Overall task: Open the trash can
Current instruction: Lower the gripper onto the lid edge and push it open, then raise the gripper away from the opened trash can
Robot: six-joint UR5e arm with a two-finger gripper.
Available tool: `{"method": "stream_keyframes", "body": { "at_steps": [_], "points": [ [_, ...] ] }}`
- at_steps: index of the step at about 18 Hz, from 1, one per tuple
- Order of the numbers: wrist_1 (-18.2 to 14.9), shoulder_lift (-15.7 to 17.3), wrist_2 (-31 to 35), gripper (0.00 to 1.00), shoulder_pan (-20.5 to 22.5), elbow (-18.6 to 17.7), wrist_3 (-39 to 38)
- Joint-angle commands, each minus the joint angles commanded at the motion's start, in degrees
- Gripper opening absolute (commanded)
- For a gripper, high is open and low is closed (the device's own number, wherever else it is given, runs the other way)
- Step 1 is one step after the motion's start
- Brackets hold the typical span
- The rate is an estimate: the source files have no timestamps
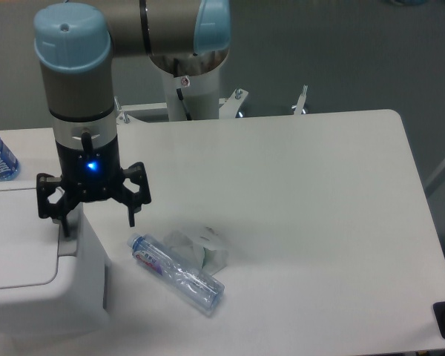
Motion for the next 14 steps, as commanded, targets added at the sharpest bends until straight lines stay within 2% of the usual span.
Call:
{"method": "stream_keyframes", "body": {
  "at_steps": [14],
  "points": [
    [-0.09, -0.09, 0.0, 1.0, 0.53, 0.0, 0.09]
  ]
}}
